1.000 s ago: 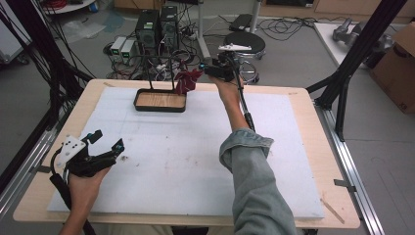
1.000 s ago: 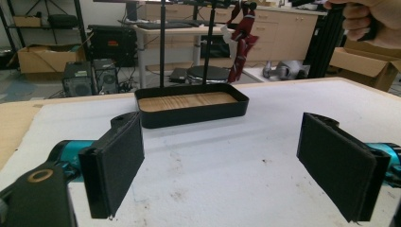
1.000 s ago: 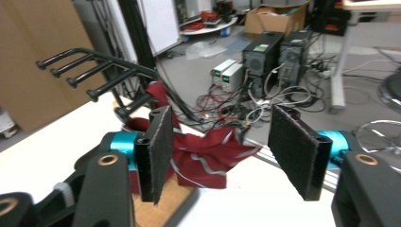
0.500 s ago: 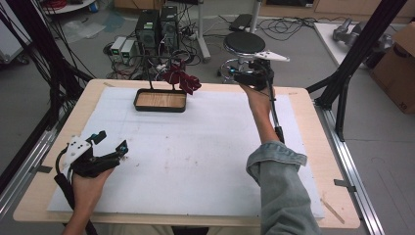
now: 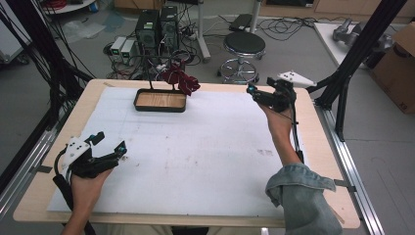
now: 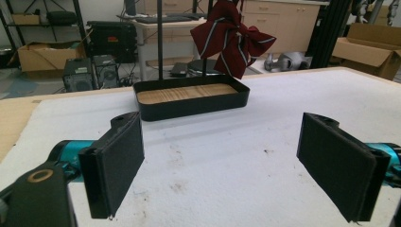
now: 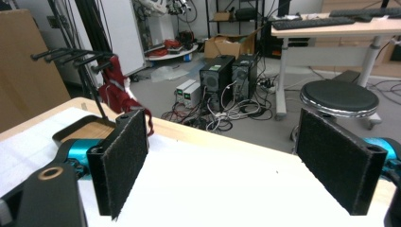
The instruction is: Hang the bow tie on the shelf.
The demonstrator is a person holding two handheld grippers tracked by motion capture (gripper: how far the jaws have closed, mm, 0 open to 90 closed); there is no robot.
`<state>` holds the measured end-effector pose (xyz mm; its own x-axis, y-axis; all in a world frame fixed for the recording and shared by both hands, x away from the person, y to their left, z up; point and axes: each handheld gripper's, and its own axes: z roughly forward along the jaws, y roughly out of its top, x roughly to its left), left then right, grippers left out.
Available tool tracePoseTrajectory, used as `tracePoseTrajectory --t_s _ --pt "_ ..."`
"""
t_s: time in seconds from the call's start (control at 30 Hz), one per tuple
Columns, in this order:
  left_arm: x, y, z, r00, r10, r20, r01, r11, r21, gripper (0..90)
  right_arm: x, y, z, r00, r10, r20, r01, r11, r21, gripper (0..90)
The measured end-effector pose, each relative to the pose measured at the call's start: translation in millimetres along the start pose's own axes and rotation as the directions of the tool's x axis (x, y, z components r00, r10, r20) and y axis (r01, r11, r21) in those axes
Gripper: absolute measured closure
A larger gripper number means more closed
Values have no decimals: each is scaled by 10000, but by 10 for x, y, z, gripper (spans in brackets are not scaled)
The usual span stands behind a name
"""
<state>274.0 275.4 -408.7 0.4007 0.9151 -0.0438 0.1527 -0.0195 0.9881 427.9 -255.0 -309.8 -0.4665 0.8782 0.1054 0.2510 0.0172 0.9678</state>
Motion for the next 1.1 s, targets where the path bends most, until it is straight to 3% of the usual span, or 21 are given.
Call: tracePoseTrajectory --t_s 0.03,0.17,0.53,0.57,0.63,0.77,1.1 --pt "-1 1 2 10000 -6 -3 6 10000 -4 159 15 -87 -117 10000 -90 25 90 10000 -13 170" --pt "-6 1 11 10000 11 -25 -11 10000 -34 159 22 -254 -307 9998 -164 108 165 9998 -127 169" --pt "-9 -7 14 9999 104 -80 -103 9999 56 159 16 -681 -716 9983 -254 524 270 9992 -311 168" --pt "-9 -7 13 9999 107 -76 -106 9999 59 159 18 -706 -737 9981 -261 552 277 9992 -297 152" --pt "-6 -9 13 9999 113 -88 -112 9999 61 159 23 -732 -762 9988 -90 479 80 9997 215 122" --pt "-3 -12 12 9999 69 -105 -69 10000 37 159 67 -801 -836 9986 -111 512 118 9998 -129 139" --pt "13 -19 4 9997 101 -215 -98 9999 111 159 157 -1278 -978 9955 -368 875 344 9990 280 131"
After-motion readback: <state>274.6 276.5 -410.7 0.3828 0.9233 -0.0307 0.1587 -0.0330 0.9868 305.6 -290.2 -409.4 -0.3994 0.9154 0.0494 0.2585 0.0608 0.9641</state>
